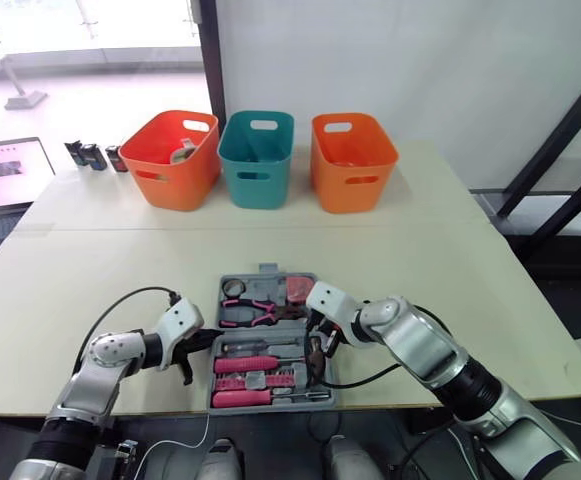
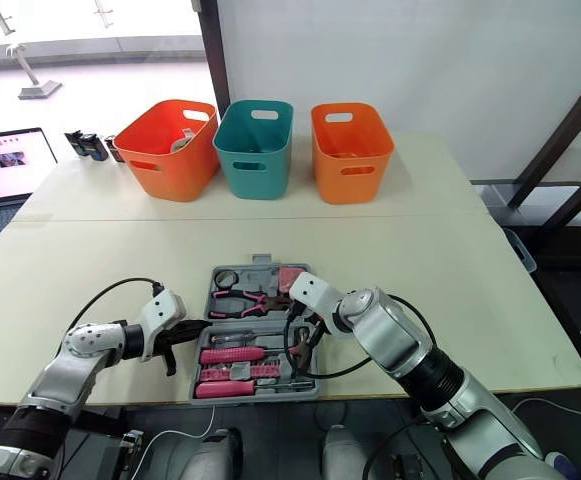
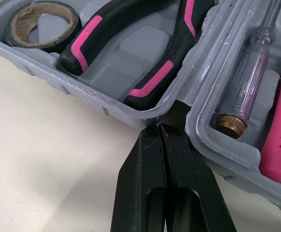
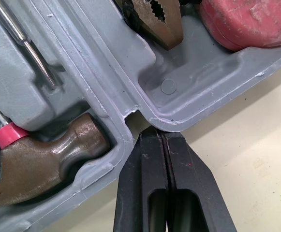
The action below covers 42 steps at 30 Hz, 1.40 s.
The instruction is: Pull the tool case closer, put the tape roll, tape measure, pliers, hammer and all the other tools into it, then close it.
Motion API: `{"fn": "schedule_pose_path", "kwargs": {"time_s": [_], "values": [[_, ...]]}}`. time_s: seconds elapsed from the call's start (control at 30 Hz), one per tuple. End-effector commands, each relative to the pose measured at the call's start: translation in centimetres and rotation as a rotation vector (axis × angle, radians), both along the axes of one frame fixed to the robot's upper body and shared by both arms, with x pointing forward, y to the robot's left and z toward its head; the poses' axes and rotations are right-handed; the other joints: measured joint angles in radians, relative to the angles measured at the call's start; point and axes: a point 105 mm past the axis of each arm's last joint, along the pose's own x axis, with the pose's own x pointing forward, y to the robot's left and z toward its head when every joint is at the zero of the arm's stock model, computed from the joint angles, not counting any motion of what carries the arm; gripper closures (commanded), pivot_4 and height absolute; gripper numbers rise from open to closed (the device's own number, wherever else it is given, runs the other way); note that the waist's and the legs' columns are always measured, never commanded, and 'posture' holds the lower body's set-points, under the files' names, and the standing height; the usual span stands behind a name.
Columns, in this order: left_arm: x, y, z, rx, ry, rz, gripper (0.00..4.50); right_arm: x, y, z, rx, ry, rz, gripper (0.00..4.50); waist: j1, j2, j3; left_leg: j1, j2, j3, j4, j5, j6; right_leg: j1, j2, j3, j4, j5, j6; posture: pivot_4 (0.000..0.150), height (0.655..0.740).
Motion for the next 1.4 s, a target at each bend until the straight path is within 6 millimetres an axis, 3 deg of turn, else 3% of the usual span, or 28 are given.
{"fn": "schedule_pose_path", "kwargs": {"time_s": [0.03, 0.27, 0.5, 0.6, 0.67, 0.77, 0.87, 0.97, 1.2, 1.4], "values": [[-0.3, -1.5, -1.1, 0.005, 0.032, -0.053, 4.45, -0.8, 1.7, 0.3, 0.041, 0.003, 0.063, 4.5, 0.002, 0.0, 0.0, 0.0, 0.0, 0.0, 0.0, 0.0, 0.0, 0.0, 0.0, 0.0, 0.0, 0.0, 0.0, 0.15, 0.74], [0.2, -0.9, -0.7, 0.007, -0.008, -0.025, 4.45, -0.9, 0.5, 0.3, 0.055, 0.012, 0.02, 4.5, 0.006, 0.0, -0.001, 0.0, 0.0, 0.0, 0.0, 0.0, 0.0, 0.0, 0.0, 0.0, -0.001, 0.0, 0.0, 0.15, 0.74], [-0.1, 2.5, 3.7, -0.027, -0.132, 0.05, 4.45, -1.1, -2.3, 3.2, 0.141, -0.061, 0.022, 4.5, 0.0, -0.001, 0.0, -0.008, 0.0, 0.0, -0.001, 0.0, 0.0, -0.007, 0.0, 0.0, -0.001, 0.0, 0.001, 0.15, 0.74], [-1.2, 2.6, 6.8, -0.14, -0.218, 0.011, 4.45, -1.3, -3.6, 4.5, 0.212, -0.056, 0.0, 4.5, 0.002, -0.001, 0.001, -0.008, 0.0, 0.0, -0.002, 0.0, 0.0, -0.008, 0.0, 0.0, -0.001, 0.0, 0.001, 0.15, 0.74], [-2.3, 2.1, 7.8, -0.227, -0.208, -0.038, 4.45, -1.3, -3.8, 5.0, 0.259, -0.047, -0.011, 4.5, 0.003, -0.001, 0.001, -0.008, 0.0, 0.0, -0.002, 0.0, 0.0, -0.007, 0.0, 0.0, -0.002, -0.001, 0.001, 0.15, 0.74], [-5.8, 0.3, 6.7, -0.327, -0.095, -0.182, 4.45, -1.2, -3.6, 5.3, 0.337, -0.019, -0.029, 4.5, -0.001, -0.001, 0.001, -0.008, 0.0, 0.001, -0.002, 0.0, 0.0, -0.007, -0.001, 0.0, -0.004, -0.001, 0.0, 0.15, 0.74], [-6.6, -0.9, 5.3, -0.344, -0.053, -0.214, 4.45, -0.8, -3.4, 5.2, 0.355, -0.009, -0.048, 4.5, 0.002, -0.001, 0.001, -0.008, 0.0, 0.002, -0.002, 0.0, 0.0, -0.007, -0.001, 0.0, -0.004, -0.001, 0.0, 0.15, 0.74], [-6.4, -1.6, 4.3, -0.343, -0.046, -0.217, 4.5, -0.1, -3.3, 5.4, 0.396, -0.003, -0.088, 3.62, 0.005, -0.002, 0.001, -0.008, 0.0, 0.001, 0.0, 0.0, 0.0, -0.007, -0.001, 0.0, -0.004, 0.0, 0.0, 0.15, 0.74], [-6.4, -3.0, 1.5, -0.314, -0.029, -0.247, 4.5, 0.7, -2.8, 6.4, 0.452, -0.009, -0.144, 0.02, 0.001, -0.001, 0.001, -0.009, 0.0, 0.001, -0.001, 0.0, 0.0, -0.007, -0.001, 0.0, -0.004, 0.0, 0.0, 0.15, 0.74], [-6.1, -3.3, -0.9, -0.257, -0.027, -0.245, 4.5, 1.7, -3.0, 6.8, 0.501, 0.023, -0.256, 0.02, 0.003, -0.001, 0.001, -0.009, 0.0, 0.001, -0.002, 0.0, 0.0, -0.008, -0.001, 0.0, -0.004, 0.0, 0.0, 0.15, 0.74]]}}
